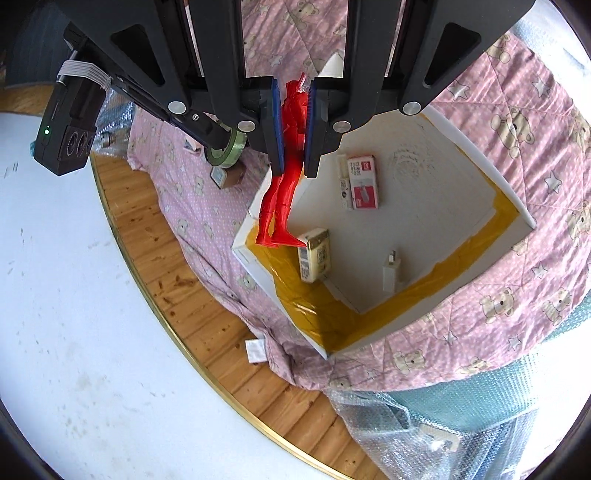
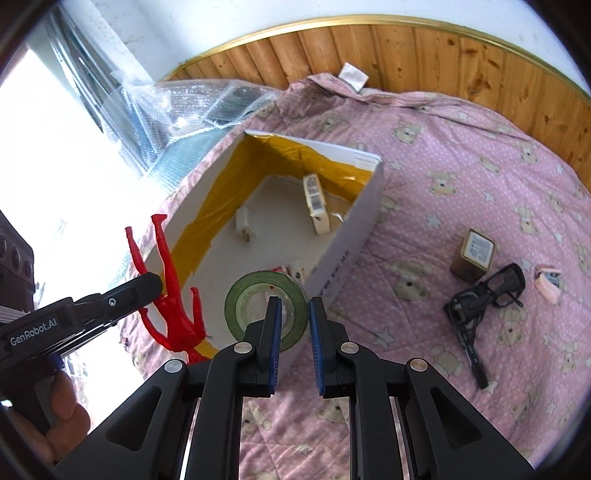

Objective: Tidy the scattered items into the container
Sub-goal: 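Carry the red figure and tape roll over the cardboard box with both tools, then open both tools to drop the figure and tape roll into the box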

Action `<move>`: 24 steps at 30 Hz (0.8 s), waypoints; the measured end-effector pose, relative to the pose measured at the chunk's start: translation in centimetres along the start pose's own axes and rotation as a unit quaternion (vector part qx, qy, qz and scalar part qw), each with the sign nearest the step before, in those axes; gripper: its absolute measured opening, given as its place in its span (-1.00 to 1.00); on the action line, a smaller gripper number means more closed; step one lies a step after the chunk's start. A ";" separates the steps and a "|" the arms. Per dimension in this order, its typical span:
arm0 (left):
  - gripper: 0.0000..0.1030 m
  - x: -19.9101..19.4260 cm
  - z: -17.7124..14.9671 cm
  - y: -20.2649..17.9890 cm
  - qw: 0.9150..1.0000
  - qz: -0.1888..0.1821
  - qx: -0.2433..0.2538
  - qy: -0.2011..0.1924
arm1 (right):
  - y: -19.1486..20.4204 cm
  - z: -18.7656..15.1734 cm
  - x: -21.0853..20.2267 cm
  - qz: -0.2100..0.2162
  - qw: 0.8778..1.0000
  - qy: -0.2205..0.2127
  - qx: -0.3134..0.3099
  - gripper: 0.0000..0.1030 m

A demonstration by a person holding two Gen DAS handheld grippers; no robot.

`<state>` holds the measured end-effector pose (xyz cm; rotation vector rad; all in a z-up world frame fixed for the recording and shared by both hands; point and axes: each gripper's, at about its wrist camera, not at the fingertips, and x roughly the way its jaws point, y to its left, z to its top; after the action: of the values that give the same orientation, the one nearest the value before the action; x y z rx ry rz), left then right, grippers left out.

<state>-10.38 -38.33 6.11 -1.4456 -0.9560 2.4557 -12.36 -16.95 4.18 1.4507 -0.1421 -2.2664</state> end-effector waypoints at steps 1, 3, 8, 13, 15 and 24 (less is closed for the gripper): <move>-0.79 -0.1 0.3 0.2 1.000 0.001 -0.002 -0.003 | 0.3 0.3 0.1 0.002 1.000 -0.001 -0.004 -0.70; -0.79 -0.2 0.8 0.7 1.000 0.004 -0.008 -0.007 | 1.0 1.0 0.2 0.006 1.000 -0.003 -0.011 -0.70; -0.79 0.0 1.8 1.9 1.000 0.012 -0.021 -0.011 | 2.5 2.4 1.3 0.014 1.000 0.001 -0.028 -0.70; -0.79 0.6 2.6 3.0 0.999 0.019 -0.031 -0.011 | 3.5 3.5 2.8 0.020 0.999 0.009 -0.041 -0.70; -0.79 0.8 2.8 3.4 0.999 0.022 -0.035 -0.011 | 3.9 4.0 3.4 0.021 0.999 0.011 -0.047 -0.70; -0.79 2.9 4.4 5.3 0.998 0.038 -0.051 -0.005 | 4.5 5.7 6.1 0.021 0.997 0.030 -0.062 -0.70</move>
<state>-14.55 -43.25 2.37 -1.5311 -1.0631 2.5022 -18.13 -24.39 2.98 1.4347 -0.0135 -2.1550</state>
